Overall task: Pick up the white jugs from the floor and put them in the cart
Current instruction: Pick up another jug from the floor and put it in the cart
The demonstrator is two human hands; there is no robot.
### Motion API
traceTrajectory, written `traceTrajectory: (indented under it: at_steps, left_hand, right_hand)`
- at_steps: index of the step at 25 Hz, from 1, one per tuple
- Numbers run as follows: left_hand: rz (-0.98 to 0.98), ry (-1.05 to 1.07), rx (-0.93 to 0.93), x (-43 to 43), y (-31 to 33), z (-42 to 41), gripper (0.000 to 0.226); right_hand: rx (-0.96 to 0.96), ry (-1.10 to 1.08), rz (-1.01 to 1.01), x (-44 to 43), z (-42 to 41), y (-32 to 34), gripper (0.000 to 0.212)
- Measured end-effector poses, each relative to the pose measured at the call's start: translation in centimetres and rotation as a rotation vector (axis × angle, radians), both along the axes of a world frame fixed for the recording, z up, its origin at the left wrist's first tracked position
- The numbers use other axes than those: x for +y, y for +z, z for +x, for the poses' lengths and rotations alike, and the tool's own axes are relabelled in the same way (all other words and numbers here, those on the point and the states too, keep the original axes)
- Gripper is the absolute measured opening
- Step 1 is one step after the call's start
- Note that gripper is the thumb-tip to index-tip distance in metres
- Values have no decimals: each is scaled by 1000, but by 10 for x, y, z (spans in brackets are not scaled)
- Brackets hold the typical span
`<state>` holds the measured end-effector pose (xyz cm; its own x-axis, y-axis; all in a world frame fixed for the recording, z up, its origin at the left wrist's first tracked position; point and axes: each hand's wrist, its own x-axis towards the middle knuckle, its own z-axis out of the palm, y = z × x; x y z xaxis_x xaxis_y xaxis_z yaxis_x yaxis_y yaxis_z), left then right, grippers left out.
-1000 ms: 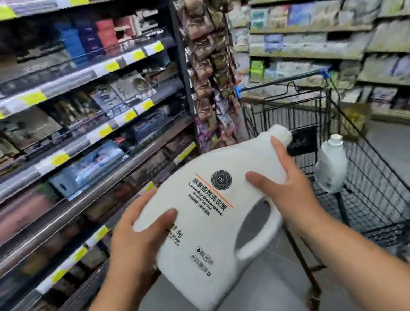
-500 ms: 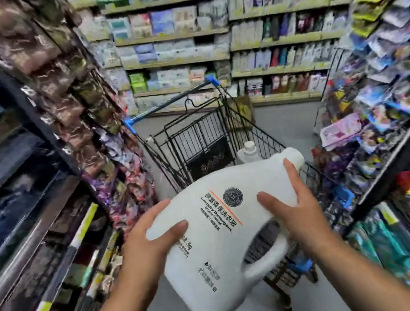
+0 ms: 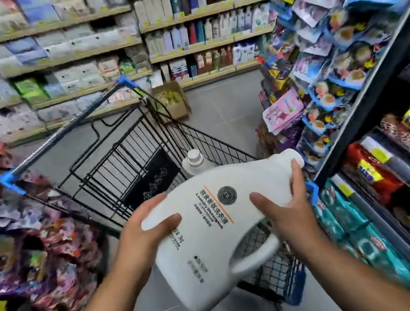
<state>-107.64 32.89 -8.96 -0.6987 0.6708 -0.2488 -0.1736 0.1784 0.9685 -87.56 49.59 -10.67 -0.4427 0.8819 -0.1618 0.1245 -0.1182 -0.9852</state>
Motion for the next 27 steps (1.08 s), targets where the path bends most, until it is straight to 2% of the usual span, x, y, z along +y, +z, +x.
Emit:
traceTrajectory:
  at_steps: [7,11,19,23,27]
  left_hand:
    - [-112,-117,-78,84,-45,-69,60]
    - [-176,-248,-148,126,-83,-124,65]
    - [-299,-350,-346,183,-194,-196,55]
    - [-379,-346,-343,190,-255,-212,35]
    - [-429,-372,-330,193,-312,-220,36]
  right_hand:
    - [-33,-147,-106,56,-47,-36,111]
    - [-91,-295,-157,64,-81,-73,114]
    - [-217,-532,-167,63,-147,-166,117]
    - [-203,-586,-221,61,-164,-225,113]
    - [-215,-599,-230,64,-174,-280,112]
